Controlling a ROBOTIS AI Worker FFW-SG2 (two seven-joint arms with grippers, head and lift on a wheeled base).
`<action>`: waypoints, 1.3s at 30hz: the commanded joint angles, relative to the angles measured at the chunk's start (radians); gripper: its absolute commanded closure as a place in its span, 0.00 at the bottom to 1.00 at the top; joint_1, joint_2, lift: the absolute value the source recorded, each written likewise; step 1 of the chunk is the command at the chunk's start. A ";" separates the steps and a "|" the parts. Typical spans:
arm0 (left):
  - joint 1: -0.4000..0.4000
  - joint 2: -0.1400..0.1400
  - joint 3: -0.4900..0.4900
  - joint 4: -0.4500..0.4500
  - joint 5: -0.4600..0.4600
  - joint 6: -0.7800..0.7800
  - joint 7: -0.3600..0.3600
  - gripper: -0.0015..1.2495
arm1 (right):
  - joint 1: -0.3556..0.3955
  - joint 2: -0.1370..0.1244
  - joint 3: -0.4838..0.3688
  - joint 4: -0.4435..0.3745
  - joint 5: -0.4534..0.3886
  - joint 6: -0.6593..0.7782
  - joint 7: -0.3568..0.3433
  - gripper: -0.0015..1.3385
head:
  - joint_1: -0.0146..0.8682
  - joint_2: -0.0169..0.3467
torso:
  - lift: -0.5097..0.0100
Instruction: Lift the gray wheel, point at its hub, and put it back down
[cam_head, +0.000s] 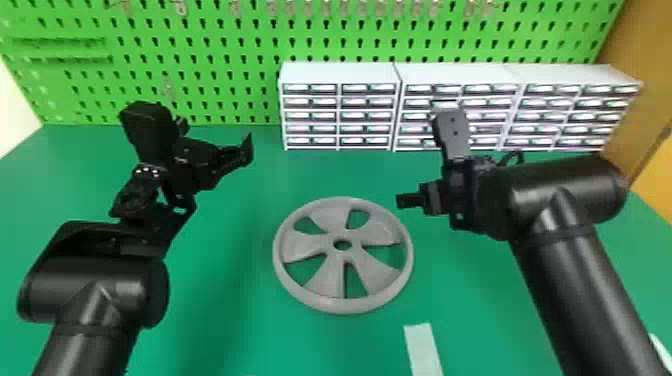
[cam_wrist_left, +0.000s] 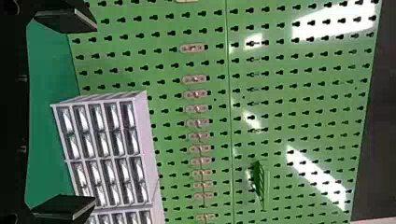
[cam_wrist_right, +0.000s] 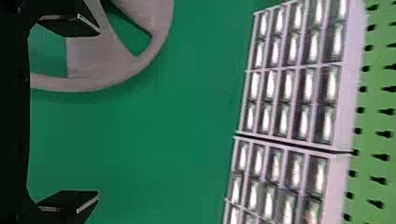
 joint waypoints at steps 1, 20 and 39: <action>-0.001 0.000 0.002 0.000 -0.002 0.006 -0.002 0.00 | -0.040 0.003 0.032 0.096 0.002 0.012 0.000 0.06 | 0.80 0.18 | 0.81; -0.002 0.005 -0.006 0.000 -0.005 0.028 -0.010 0.00 | -0.126 0.030 0.075 0.336 0.022 0.032 0.000 0.06 | 0.80 0.18 | 0.81; -0.010 0.005 -0.014 0.000 -0.014 0.037 -0.015 0.00 | -0.134 0.036 0.064 0.430 0.022 -0.013 0.000 0.06 | 0.80 0.18 | 0.81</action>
